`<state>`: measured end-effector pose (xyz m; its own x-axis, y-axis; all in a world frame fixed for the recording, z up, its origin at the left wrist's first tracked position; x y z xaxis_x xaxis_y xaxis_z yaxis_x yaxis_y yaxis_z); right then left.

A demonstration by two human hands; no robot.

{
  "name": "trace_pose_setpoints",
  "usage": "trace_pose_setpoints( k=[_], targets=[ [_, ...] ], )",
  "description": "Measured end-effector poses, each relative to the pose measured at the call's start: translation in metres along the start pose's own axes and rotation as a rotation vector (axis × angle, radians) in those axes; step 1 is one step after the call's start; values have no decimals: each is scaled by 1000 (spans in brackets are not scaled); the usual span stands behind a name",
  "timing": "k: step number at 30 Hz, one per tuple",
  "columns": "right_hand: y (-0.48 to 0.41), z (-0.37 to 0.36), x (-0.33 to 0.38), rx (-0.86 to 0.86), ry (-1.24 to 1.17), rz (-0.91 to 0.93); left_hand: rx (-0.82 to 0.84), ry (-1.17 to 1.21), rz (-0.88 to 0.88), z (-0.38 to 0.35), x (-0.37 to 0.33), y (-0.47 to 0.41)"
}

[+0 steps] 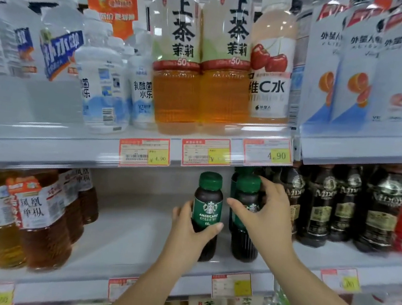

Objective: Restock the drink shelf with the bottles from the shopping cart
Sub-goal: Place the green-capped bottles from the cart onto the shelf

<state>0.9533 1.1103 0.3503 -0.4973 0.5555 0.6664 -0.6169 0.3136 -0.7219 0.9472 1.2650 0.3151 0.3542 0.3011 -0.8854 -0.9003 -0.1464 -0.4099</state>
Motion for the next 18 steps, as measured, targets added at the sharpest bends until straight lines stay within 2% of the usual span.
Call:
trace_pose_setpoints(
  k=[4, 8, 14, 18],
  targets=[
    [11, -4, -25, 61, -60, -77, 53, 37, 60, -8, 4, -12],
    [28, -4, -39, 94, -97, -111, 59, 52, 42, -14, 4, -20],
    [27, -10, -51, 201, -48, -115, 175, -82, -5, -12, 8, -18],
    [20, -14, -48, 238, -57, -124, 135, -131, -7, -14, 14, -31]
  ],
)
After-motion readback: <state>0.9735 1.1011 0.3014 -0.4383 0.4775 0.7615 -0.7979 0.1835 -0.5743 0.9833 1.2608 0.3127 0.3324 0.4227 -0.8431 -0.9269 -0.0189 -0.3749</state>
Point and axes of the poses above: each hand's wrist, its own y-axis away from the middle knuckle, its own z-axis out of the back of the hand, x = y × z, the point moved 1 cm from there along -y, towards the middle knuckle, and after that the axes turned 7 degrees about -x, right-handed, at the moved point
